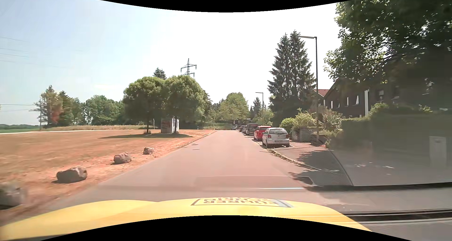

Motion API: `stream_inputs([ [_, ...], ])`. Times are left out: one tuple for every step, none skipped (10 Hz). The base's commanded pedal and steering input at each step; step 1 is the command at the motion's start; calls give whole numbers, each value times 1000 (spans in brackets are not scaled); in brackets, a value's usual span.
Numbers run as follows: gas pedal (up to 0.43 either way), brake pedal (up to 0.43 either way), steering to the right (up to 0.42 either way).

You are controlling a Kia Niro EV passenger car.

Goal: Follow the waypoints while adhering to traffic rules and regulations

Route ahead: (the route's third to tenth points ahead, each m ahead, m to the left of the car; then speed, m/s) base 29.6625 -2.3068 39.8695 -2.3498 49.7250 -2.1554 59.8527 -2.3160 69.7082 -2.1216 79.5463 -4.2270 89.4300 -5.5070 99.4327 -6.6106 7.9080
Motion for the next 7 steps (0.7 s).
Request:
stream_inputs([
  [87,0,27],
  [79,0,26],
  [67,0,24],
  [67,0,19],
  [59,0,12],
  [59,0,8],
  [59,0,8],
])
